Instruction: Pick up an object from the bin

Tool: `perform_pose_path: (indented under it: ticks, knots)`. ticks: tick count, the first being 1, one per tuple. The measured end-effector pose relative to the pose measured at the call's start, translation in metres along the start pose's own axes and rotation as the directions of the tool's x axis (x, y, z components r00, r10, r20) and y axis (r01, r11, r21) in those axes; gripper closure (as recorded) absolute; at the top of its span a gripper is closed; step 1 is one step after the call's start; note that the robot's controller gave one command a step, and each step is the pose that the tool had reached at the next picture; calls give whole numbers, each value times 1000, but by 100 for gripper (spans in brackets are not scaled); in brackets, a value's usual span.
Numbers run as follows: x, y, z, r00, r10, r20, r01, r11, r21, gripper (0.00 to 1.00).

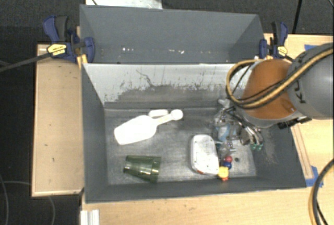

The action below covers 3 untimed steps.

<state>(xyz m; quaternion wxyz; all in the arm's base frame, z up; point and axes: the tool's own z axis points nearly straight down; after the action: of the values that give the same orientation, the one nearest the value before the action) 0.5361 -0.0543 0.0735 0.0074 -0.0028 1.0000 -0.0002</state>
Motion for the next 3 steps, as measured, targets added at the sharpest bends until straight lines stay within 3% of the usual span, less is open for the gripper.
perform_pose_path:
  ticks: [1,2,3]
  knots:
    - [1,0,0,1000,0,-3,0,1000,0,100]
    - [0,0,0,1000,0,0,0,1000,0,0]
    - [1,0,0,1000,0,-2,0,1000,0,100]
